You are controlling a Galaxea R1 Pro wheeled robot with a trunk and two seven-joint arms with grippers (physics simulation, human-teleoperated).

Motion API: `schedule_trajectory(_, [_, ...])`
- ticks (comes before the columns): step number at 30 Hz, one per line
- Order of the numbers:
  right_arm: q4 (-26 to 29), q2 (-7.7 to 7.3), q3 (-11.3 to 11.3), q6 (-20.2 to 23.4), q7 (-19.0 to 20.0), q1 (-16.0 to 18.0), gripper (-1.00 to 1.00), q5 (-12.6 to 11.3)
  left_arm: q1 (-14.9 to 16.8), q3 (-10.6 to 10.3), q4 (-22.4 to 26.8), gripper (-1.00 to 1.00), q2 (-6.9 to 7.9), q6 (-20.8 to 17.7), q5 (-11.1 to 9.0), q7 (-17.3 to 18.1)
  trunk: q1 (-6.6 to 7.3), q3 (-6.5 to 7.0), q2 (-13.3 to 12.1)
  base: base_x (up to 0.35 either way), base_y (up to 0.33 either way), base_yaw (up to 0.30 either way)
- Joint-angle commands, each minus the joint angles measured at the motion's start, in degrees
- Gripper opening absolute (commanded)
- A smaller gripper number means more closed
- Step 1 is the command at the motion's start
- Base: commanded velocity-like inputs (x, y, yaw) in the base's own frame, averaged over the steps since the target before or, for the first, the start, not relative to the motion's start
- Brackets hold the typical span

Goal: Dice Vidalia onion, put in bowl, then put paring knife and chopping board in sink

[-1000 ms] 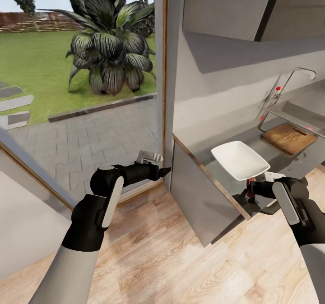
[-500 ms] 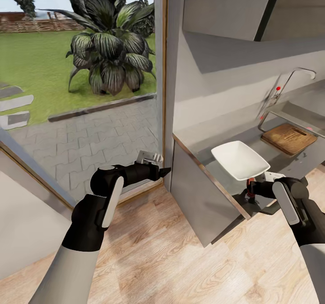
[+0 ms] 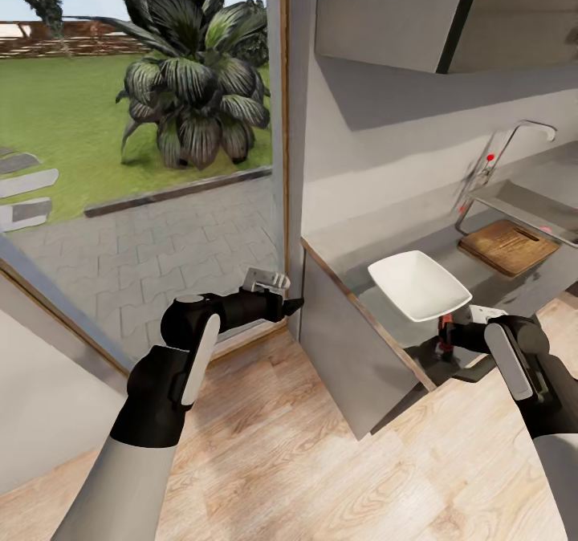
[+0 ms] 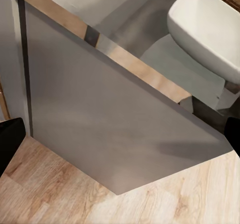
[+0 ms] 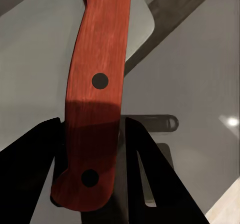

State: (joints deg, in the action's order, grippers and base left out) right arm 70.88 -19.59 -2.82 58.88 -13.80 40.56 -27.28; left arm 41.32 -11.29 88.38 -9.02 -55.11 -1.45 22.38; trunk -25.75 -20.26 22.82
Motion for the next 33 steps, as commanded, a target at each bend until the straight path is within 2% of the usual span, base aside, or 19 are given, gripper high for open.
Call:
schedule_trajectory(1, [0.05, -0.01, 0.01, 0.18, -0.53, 0.04, -1.0, -0.58, 0.05, 0.04, 0.04, 1.0, 0.01, -0.35, -0.13, 0.05, -0.03, -0.1, 0.11, 0.0, -0.008, 0.0])
schedule_trajectory(19, [0.05, -0.02, 0.01, 0.18, -0.53, 0.04, -1.0, -0.58, 0.06, 0.04, 0.04, 1.0, -0.02, -0.35, -0.13, 0.05, -0.03, -0.1, 0.11, 0.0, -0.023, -0.008])
schedule_trajectory(33, [0.06, -0.01, 0.01, 0.18, -0.53, 0.04, -1.0, -0.58, 0.06, 0.04, 0.04, 1.0, -0.01, -0.35, -0.13, 0.06, -0.03, -0.1, 0.11, 0.0, 0.0, -0.227])
